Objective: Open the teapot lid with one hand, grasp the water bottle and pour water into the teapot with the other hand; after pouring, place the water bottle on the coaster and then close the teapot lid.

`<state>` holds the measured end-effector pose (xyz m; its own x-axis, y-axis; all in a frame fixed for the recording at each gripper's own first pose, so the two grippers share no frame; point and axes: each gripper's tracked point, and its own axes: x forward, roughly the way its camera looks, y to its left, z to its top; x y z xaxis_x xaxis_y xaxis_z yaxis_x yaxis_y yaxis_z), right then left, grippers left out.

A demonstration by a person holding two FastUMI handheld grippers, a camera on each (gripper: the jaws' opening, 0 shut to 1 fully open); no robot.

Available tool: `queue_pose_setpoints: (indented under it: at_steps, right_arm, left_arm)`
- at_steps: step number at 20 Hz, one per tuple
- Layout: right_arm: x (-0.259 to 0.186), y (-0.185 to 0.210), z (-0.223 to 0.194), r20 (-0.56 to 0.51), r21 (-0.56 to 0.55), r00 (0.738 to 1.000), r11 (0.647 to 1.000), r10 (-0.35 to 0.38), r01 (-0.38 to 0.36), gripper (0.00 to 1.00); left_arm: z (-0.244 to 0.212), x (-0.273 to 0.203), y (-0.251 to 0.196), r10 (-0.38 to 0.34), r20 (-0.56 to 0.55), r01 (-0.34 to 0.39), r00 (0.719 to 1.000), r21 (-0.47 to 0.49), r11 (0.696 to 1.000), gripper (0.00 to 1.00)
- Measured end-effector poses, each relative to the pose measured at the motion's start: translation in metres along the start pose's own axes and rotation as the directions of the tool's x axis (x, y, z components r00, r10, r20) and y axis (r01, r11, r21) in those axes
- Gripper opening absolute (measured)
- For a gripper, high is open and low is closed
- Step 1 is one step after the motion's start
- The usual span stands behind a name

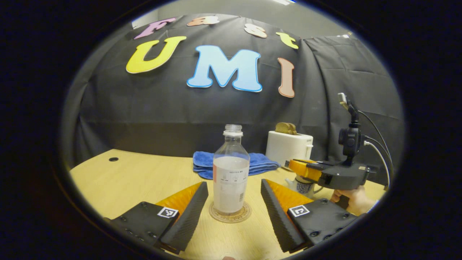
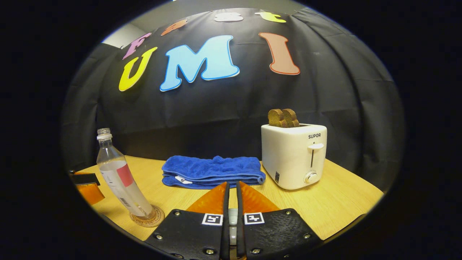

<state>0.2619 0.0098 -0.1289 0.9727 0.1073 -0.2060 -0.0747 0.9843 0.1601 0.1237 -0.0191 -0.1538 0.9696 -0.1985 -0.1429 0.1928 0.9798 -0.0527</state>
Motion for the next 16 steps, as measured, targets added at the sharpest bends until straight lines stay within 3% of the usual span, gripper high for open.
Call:
queue_pose_setpoints:
  at_steps: [9, 16]
  right_arm:
    - [-0.002, 0.001, -0.009, -0.012, -0.022, 1.000, 1.000, -0.011, 0.011, 0.07]
    - [-0.011, 0.005, -0.005, 0.000, -0.072, 1.000, 0.997, -0.031, 0.031, 0.21]
  left_arm:
    - [0.000, 0.000, 0.001, 0.001, -0.003, -0.001, 1.000, 0.002, 1.000, 1.00]
    - [-0.005, 0.002, 0.001, 0.003, -0.022, -0.003, 1.000, 0.003, 1.000, 1.00]
